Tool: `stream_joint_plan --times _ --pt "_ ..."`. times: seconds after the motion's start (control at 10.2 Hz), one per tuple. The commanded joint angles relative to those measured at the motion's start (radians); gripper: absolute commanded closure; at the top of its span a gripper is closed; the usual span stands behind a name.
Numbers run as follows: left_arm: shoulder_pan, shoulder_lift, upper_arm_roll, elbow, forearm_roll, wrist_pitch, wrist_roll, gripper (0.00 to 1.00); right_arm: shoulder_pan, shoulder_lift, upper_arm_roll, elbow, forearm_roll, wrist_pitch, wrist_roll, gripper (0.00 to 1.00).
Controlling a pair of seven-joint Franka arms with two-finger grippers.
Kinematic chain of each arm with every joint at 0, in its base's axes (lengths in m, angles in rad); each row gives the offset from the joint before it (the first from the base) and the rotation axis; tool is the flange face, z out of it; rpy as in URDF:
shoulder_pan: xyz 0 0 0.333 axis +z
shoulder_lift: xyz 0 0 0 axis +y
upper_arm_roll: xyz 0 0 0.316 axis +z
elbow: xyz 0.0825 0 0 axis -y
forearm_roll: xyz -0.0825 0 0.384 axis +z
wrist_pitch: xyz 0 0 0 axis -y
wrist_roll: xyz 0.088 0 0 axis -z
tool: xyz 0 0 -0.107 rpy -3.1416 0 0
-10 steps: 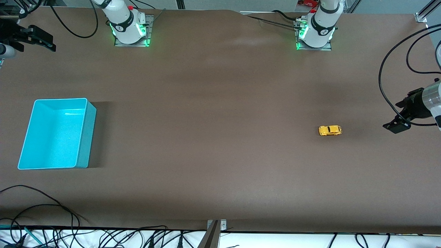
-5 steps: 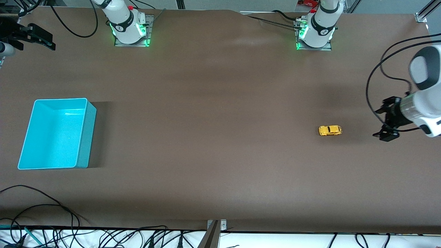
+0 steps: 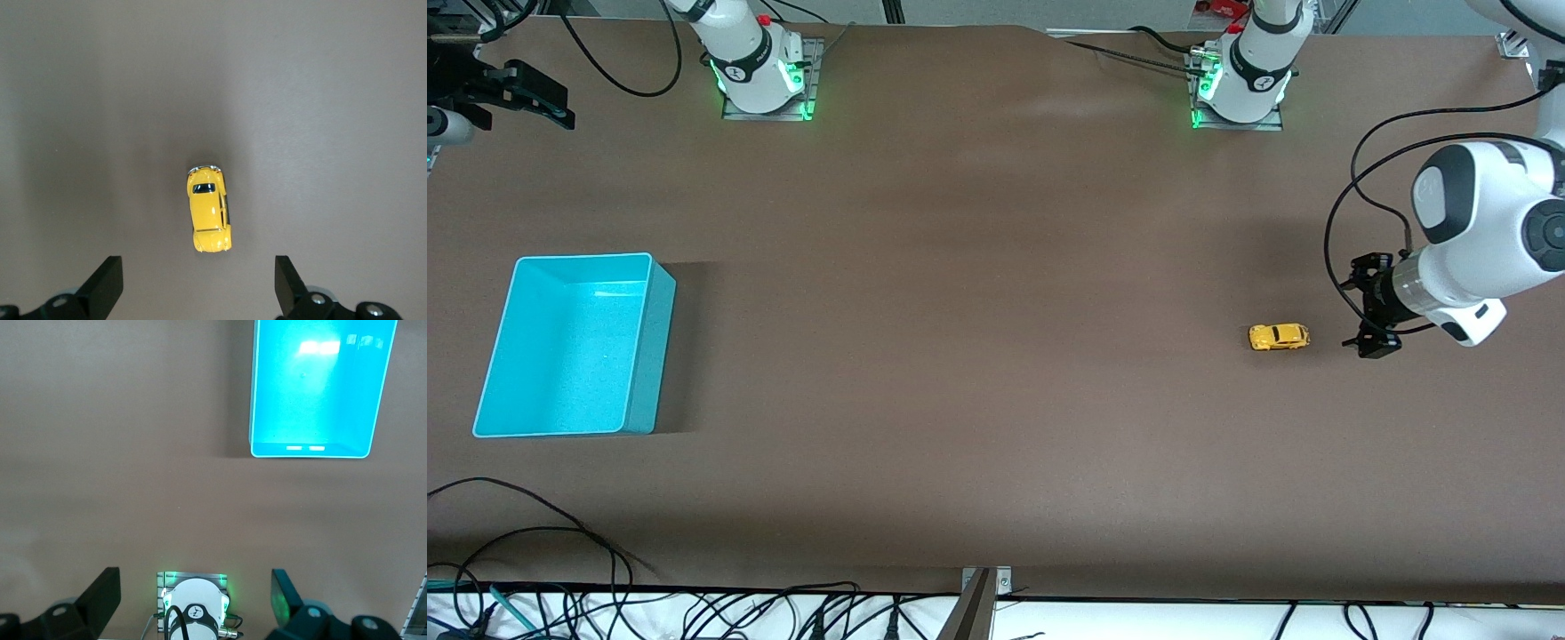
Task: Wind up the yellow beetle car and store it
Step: 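Move the left gripper down over the yellow beetle car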
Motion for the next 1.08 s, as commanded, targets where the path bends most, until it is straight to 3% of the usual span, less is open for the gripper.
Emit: stream_joint_plan --times 0.0,0.39,0.78,0.88,0.98 --pt "-0.022 0.006 0.019 -0.107 -0.052 0.142 -0.010 0.00 0.000 -0.024 0.008 0.008 0.001 -0.026 0.014 0.00" --pt "-0.039 0.167 0.019 -0.107 -0.046 0.302 -0.065 0.00 0.000 -0.019 0.006 0.010 0.004 -0.020 0.012 0.00" --pt "-0.045 0.199 0.019 -0.103 -0.047 0.319 -0.083 0.00 -0.008 -0.015 -0.006 0.019 -0.007 -0.021 0.003 0.00" --pt "-0.043 0.210 0.019 -0.095 -0.046 0.327 -0.085 0.02 -0.012 -0.010 -0.029 0.019 0.001 -0.009 0.009 0.00" --pt "-0.045 0.213 0.019 -0.095 -0.047 0.330 -0.085 0.14 -0.012 0.013 -0.039 0.021 -0.004 0.019 0.011 0.00"
